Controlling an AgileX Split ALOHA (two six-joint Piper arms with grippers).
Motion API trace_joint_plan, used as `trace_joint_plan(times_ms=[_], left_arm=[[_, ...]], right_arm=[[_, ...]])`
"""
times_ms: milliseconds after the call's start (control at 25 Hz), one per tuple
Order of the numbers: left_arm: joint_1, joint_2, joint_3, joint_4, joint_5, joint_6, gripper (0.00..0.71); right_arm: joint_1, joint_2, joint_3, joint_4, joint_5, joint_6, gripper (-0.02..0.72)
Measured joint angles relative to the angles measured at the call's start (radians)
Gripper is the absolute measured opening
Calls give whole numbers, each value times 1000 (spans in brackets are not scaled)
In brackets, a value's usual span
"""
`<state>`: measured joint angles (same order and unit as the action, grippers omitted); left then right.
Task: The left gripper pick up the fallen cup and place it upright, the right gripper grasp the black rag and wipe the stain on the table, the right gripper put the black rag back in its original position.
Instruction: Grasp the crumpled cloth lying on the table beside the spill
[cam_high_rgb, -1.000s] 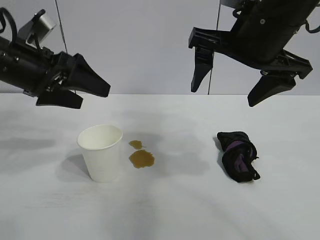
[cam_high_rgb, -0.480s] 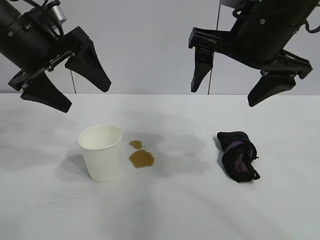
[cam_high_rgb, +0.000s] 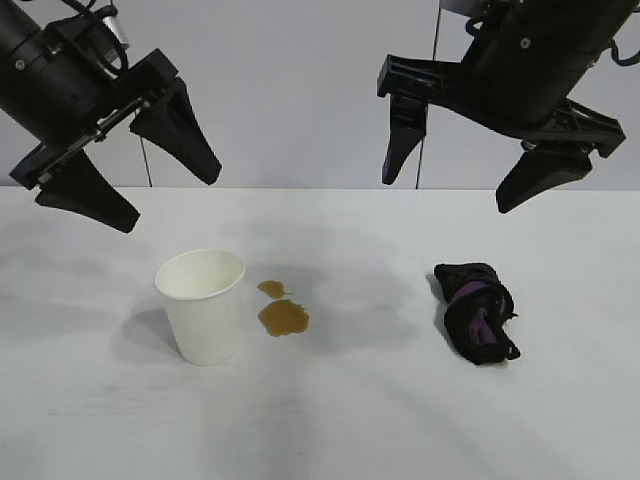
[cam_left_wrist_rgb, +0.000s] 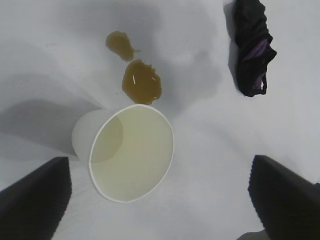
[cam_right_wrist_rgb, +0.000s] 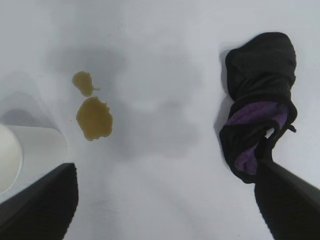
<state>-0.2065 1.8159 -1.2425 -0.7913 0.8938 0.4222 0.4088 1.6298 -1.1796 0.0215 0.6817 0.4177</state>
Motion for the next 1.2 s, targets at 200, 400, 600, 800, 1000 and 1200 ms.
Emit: trace_joint_plan(times_ms=[200,400,600,800,1000,1200], left_arm=[[0,0,0,0,-9,-1,693],[0,0,0,0,-11,-1,693],[0,0,0,0,-12,-1,693],[0,0,0,0,-12,-1,693],[0,0,0,0,-12,-1,693],[0,0,0,0,-12,-1,693]], right_arm=[[-23,1,0,-108,8,19,661],[-104,54,0,-140,34,24,644],[-123,160,0,-141,22,7,640],[-123,244,0,-141,4,4,612],[-123,304,-1,-140,-38,5,555],[-123,352,-1,-140,-73,33,379]])
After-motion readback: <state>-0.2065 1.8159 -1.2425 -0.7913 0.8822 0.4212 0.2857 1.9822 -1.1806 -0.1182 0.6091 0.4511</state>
